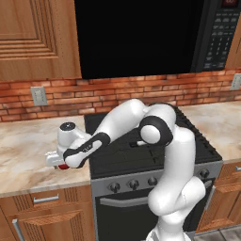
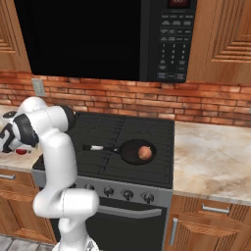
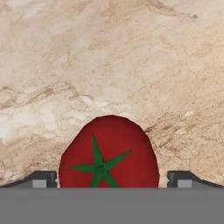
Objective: Place the pan on the front right burner on the stove. Then place the tomato and the onion in the pan and turn on the front right burner.
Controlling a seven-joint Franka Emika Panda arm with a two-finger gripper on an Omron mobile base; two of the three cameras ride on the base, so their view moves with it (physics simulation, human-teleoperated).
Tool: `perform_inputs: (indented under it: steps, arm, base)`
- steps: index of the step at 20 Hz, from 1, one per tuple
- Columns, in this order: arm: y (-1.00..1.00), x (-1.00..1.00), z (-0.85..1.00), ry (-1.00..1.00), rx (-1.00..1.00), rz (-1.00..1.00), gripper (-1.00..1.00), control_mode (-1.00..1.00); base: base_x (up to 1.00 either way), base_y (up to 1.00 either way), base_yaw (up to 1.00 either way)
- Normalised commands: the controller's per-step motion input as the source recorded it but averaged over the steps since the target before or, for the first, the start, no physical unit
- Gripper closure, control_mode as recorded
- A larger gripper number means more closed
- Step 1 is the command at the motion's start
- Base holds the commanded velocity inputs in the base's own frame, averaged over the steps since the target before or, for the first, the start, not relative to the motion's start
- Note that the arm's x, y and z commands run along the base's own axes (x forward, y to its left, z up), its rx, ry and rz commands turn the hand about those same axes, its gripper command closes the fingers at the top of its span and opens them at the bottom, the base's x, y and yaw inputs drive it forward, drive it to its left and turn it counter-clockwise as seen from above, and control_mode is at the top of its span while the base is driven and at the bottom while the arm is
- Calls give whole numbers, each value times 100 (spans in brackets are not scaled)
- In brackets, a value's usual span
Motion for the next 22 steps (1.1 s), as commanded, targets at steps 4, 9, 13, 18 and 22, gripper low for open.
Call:
perform_inputs:
  steps: [4, 9, 13, 18, 22]
  arm:
    - [0, 0, -19, 2, 0, 0, 100, -100]
    - [0, 0, -2, 0, 0, 0, 100, -100]
    - [0, 0, 0, 0, 0, 0, 100, -100]
    - [0, 0, 13, 0, 0, 0, 100, -100]
    - [0, 0, 29, 0, 0, 0, 100, -100]
  base:
    - [0, 0, 0]
    - [0, 0, 0]
    - [0, 0, 0]
    - [0, 0, 0]
    - [0, 0, 0]
